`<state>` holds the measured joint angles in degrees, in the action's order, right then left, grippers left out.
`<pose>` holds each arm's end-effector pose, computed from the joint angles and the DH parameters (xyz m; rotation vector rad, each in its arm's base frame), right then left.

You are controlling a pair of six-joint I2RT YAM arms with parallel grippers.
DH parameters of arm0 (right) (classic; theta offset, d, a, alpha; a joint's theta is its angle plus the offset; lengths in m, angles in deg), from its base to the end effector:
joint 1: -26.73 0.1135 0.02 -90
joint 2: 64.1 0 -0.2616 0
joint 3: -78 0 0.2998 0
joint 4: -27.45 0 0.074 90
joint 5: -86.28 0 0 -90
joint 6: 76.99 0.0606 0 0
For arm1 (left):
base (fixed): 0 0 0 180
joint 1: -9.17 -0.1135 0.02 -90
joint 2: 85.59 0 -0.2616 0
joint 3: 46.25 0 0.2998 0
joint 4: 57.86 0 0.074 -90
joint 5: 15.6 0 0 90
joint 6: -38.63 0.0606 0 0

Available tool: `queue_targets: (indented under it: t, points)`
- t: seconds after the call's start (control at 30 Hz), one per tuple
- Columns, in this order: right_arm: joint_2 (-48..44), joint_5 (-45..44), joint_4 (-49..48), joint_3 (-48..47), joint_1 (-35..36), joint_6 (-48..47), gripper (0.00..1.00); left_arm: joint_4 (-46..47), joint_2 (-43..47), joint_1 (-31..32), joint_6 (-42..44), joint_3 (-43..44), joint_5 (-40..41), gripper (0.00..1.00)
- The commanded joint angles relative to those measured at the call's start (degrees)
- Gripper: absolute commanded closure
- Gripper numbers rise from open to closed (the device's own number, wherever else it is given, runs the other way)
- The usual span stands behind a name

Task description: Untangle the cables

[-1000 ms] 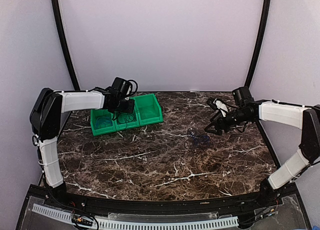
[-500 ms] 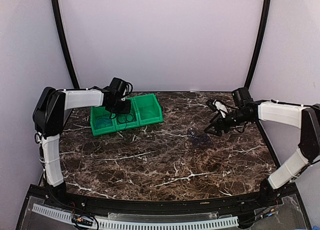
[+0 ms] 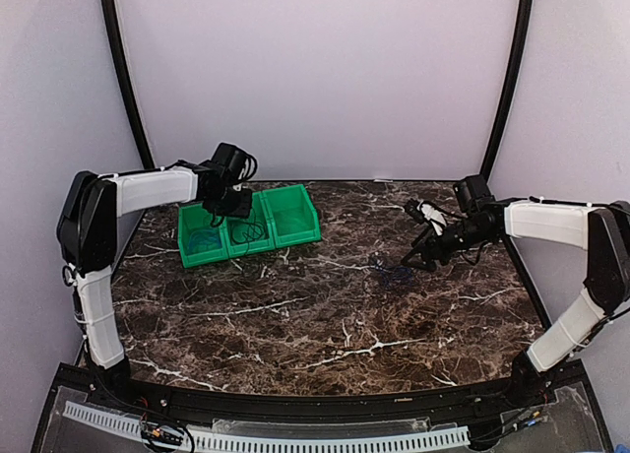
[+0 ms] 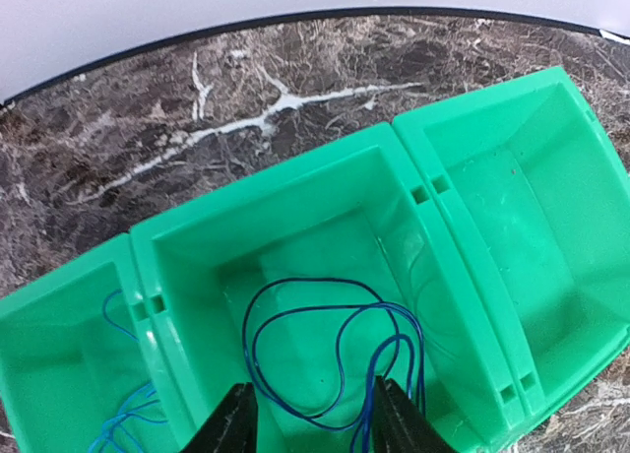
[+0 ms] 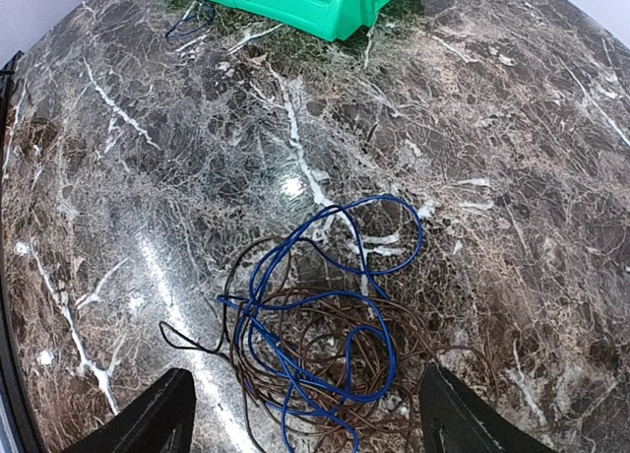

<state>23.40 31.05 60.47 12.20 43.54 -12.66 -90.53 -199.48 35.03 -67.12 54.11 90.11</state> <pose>0.3333 0.1368 0.1630 -1.0930 2.1520 0.6907 0.4652 -0.2073 0.1870 0.0768 2.3379 -0.0323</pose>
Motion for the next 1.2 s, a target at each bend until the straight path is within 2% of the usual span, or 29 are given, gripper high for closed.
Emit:
queue_targets:
  t: [0.0,0.07,0.13,0.23,0.33,0.43,0.57,0.77,0.97,1.17]
  points:
    - [-0.40,0.67,0.11,-1.47,-0.21,-0.70,0.20,-2.37,9.85,-0.23,-0.84,-0.69,1.40,0.57]
    - [-0.52,0.57,0.21,-1.49,-0.28,-0.90,0.20,-1.62,14.54,-0.16,-2.30,-3.96,-0.24,0.55]
    - [-0.61,0.57,0.19,-1.50,-0.21,-1.08,0.20,1.73,20.50,0.34,-3.58,-12.55,-2.39,0.53]
    - [-0.29,0.79,0.39,-1.69,-0.25,-1.22,0.20,11.69,31.19,1.11,-4.93,-23.56,-8.42,0.50]
    - [0.35,1.16,0.65,-1.82,-0.08,-1.39,0.20,16.73,36.77,2.03,-7.22,-34.66,-13.44,0.49]
    - [0.83,1.02,0.84,-2.05,0.35,-1.49,0.20,20.41,39.56,3.91,-9.23,-40.89,-14.78,0.50]
    - [1.40,0.51,0.91,-2.14,0.96,-1.49,0.20,24.95,37.73,7.85,-8.56,-45.43,-13.39,0.50]
    - [1.23,-0.22,1.15,-2.17,1.46,-1.61,0.20,25.50,29.28,9.81,-11.04,-43.78,-7.37,0.50]
    - [0.56,-0.81,0.83,-1.90,1.46,-1.64,0.20,29.34,23.43,9.79,-17.17,-43.78,-2.69,0.59]
    - [0.68,-0.57,1.17,-1.99,1.46,-1.90,0.20,32.53,17.44,10.35,-19.44,-41.73,-6.34,0.62]
